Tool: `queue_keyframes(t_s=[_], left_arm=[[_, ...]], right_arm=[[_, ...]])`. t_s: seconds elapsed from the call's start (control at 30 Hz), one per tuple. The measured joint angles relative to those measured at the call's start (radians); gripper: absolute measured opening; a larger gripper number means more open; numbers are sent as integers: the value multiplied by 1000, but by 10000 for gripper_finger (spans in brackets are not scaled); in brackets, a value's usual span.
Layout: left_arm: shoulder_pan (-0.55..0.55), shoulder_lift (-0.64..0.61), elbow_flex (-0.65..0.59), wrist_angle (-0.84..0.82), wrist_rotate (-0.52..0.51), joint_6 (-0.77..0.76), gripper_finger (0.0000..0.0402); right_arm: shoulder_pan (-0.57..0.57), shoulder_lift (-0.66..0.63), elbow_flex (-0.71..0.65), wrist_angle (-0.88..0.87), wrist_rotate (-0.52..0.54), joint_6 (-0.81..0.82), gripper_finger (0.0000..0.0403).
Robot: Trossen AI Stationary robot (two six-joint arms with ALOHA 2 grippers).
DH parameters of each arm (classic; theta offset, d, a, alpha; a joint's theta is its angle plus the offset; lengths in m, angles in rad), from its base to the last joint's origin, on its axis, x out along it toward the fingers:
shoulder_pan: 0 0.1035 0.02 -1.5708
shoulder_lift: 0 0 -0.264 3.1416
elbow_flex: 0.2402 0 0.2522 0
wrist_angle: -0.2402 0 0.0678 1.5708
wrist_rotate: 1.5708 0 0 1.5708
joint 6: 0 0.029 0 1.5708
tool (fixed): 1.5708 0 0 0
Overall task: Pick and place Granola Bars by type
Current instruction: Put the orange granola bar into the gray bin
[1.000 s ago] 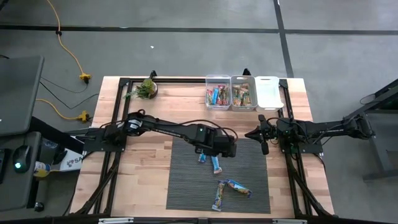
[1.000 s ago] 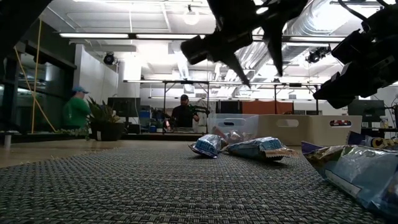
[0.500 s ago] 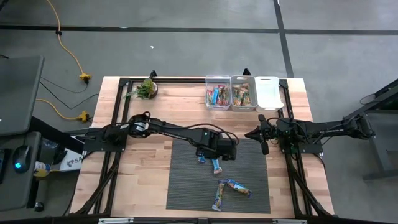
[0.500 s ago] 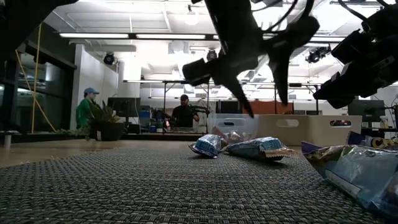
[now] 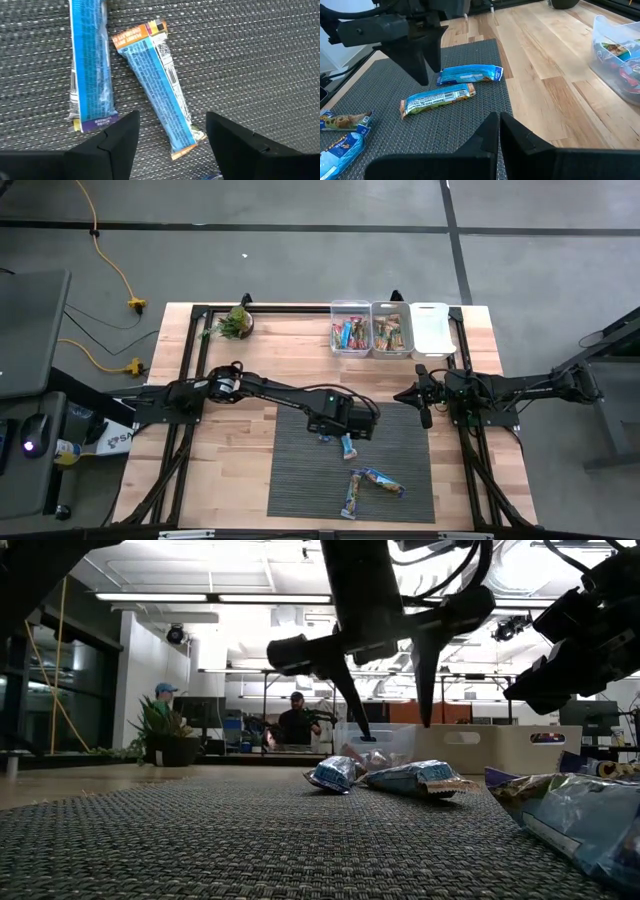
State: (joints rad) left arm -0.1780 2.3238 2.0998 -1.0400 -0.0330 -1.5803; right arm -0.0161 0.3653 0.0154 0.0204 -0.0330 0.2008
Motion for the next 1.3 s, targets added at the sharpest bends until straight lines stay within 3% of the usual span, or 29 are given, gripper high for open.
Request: queue_keyframes(t_s=[0.33, 1.03, 1.3], left_arm=[[0, 0, 0, 44, -3, -26, 273], [0, 41, 1, 51, -9, -85, 276], [0, 84, -3, 70, 32, -82, 276]], right_arm=[[0, 0, 0, 0, 0, 0, 0], [0, 0, 0, 0, 0, 0, 0], [0, 0, 0, 0, 0, 0, 0]])
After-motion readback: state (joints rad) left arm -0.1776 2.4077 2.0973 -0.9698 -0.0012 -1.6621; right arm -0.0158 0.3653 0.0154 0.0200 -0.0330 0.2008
